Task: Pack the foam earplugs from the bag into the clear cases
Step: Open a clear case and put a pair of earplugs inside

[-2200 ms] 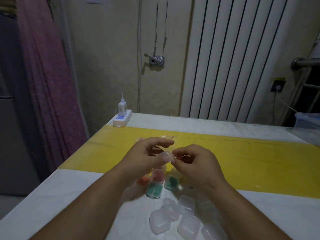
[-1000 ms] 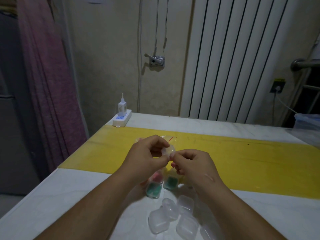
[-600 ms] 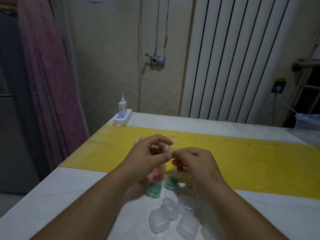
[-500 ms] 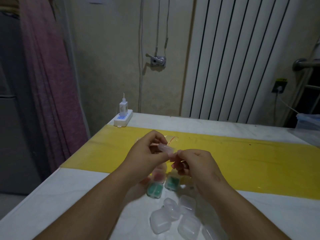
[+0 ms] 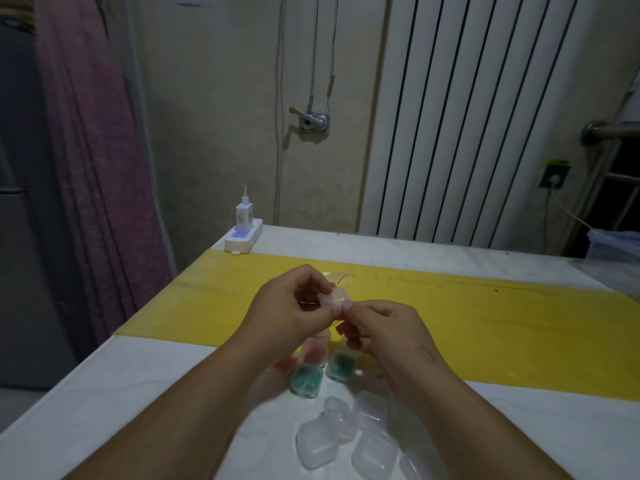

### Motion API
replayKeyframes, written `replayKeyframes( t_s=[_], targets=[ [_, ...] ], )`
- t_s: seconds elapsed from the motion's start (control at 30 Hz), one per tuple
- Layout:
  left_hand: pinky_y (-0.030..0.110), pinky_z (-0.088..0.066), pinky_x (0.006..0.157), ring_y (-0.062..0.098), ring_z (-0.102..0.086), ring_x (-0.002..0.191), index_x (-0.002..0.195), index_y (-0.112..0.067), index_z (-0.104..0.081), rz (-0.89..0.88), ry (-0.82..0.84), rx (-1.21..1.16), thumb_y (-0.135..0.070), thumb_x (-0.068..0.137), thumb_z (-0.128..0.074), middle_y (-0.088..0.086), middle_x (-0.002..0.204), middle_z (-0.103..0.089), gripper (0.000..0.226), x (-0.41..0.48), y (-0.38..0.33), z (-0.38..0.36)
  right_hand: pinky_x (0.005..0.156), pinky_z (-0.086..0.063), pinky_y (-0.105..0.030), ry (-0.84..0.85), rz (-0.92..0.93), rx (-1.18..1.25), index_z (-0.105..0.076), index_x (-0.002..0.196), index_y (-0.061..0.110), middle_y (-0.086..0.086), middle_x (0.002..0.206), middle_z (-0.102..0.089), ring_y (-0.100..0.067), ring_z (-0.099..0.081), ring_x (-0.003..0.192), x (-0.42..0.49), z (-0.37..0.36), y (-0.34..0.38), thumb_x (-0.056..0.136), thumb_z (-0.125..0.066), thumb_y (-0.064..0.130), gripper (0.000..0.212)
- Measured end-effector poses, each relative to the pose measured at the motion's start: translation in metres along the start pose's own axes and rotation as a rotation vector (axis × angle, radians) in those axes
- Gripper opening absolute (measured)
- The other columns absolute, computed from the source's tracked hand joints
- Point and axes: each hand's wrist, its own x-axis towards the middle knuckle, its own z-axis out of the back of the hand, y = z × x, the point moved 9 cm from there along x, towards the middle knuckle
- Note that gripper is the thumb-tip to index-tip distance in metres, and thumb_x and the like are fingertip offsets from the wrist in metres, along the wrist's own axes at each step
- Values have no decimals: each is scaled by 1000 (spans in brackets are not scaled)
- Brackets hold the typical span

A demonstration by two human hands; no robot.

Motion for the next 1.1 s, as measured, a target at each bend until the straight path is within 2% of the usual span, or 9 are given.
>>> replayKeyframes(
  t_s=[0.13, 0.33, 0.43, 0.53, 0.67, 0.77, 0.83, 0.97, 1.1],
  targets=[
    [31, -59, 78, 15, -71, 82, 89, -12, -69, -19, 35, 7, -7, 74, -82, 1, 84, -73, 21, -1, 0, -1, 72, -57, -33, 15, 21, -26, -79, 77, 14, -10, 77, -74, -20, -67, 75, 0, -1, 1, 85, -70, 25, 16],
    [32, -59, 79, 13, -71, 83, 88, -15, -69, -35, 54, 26, -7, 76, -79, 1, 83, -73, 17, -1, 0, -3, 76, -58, -41, -44, 38, -87, -77, 73, 13, -8, 74, -74, -16, -67, 70, 1, 3, 2, 85, -69, 26, 20],
    [36, -58, 79, 12, -69, 80, 85, -19, -68, -21, 43, 21, -14, 77, -79, -1, 81, -72, 15, -2, 2, -5, 75, -57, -46, -60, 84, -156, -73, 69, 7, -12, 73, -72, -12, -64, 63, -2, 4, 8, 83, -68, 21, 20],
    [37, -51, 83, 10, -66, 77, 81, -27, -64, -16, 57, 15, -34, 73, -75, -8, 77, -69, 15, -3, 2, -10, 73, -57, -47, -84, 103, -176, -70, 66, 4, -13, 72, -71, -10, -63, 59, -3, 6, 13, 79, -68, 19, 20],
    [32, -52, 70, 11, -61, 72, 81, -17, -64, 18, 74, -81, -21, 83, -75, -3, 74, -66, 11, -3, 3, -15, 70, -58, -44, -119, 90, -151, -70, 64, 5, -11, 68, -72, -12, -61, 57, -3, 8, 12, 78, -69, 19, 20],
    [33, -54, 73, 21, -65, 78, 82, -17, -65, -3, 82, -79, -17, 83, -75, 3, 79, -69, 10, -3, 0, -15, 66, -53, -41, -88, 33, -31, -70, 68, -1, -12, 66, -69, -18, -59, 61, 0, 5, 5, 77, -72, 21, 23],
    [27, -54, 71, 17, -67, 81, 83, -20, -65, -15, 78, -62, -11, 82, -74, 0, 81, -69, 13, -3, 0, -14, 67, -51, -38, -45, -2, 42, -72, 75, -3, -12, 67, -68, -21, -60, 64, 2, 4, 2, 73, -76, 28, 32],
    [27, -53, 73, 14, -66, 81, 85, -21, -65, -3, 80, -47, -11, 84, -71, -1, 81, -68, 12, -3, 3, -14, 75, -58, -39, -52, 17, -25, -76, 74, 8, -8, 71, -73, -20, -68, 70, 1, 5, 3, 79, -74, 36, 29],
    [31, -55, 76, 14, -66, 82, 93, -25, -64, 40, 82, -94, -14, 86, -69, -1, 84, -69, 14, -5, 4, -15, 73, -58, -37, -93, 27, -59, -76, 68, 10, -7, 69, -74, -18, -70, 69, 0, 7, 7, 81, -72, 34, 27]
  ],
)
